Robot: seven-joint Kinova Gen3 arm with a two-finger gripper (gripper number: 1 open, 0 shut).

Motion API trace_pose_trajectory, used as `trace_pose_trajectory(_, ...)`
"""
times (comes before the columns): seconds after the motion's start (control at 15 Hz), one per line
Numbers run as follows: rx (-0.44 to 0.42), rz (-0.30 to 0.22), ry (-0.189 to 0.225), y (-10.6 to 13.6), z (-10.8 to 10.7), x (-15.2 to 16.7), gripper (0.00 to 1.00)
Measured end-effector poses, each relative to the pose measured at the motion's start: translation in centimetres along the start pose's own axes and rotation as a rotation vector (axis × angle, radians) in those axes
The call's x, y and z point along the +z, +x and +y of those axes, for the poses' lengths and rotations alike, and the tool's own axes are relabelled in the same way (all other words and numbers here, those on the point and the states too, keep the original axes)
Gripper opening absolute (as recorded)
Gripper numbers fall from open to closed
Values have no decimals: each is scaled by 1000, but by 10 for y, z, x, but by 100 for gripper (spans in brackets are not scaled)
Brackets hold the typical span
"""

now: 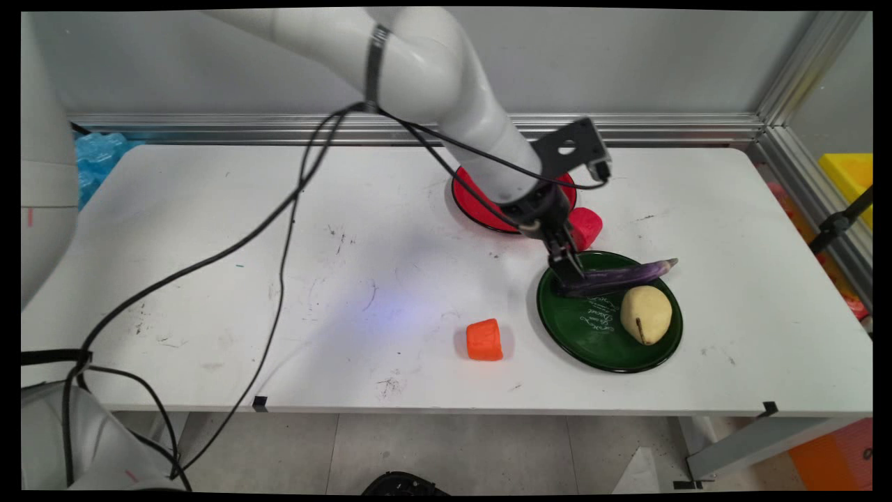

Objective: Pick up the eggplant from the green plate, then place the picked object on the table

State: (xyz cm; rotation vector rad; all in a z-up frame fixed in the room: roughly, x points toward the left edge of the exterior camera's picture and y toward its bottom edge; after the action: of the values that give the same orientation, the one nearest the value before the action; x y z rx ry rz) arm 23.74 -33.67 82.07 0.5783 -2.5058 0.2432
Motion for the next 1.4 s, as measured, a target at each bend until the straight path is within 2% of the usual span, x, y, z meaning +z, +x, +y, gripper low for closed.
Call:
trace_pose_trajectory(0.2,0,-16,-1,12,2,29,100)
trace_pose_trajectory(0.87,3,-53,-8,23,-1,83,100)
trace_pose_trajectory(0.93,5,-54,-8,24,-1,86,0)
trace_pose_trajectory(1.4,18,-47,-12,25,0,87,0)
